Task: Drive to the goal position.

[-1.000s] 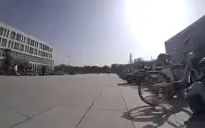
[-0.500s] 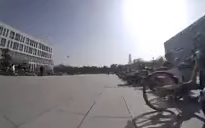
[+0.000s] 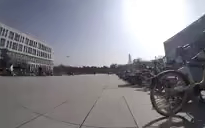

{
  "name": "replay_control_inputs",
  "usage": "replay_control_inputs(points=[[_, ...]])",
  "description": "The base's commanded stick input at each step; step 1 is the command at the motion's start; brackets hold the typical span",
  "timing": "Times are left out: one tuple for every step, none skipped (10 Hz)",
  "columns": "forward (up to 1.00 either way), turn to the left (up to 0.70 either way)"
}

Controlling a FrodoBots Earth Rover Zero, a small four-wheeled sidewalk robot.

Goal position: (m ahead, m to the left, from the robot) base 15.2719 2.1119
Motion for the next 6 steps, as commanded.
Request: replay_control_inputs(points=[[0.50, 0.00], [0.50, 0.00], [0.50, 0.00], [0.50, 0.00], [0.50, 0.00], [0.50, 0.00]])
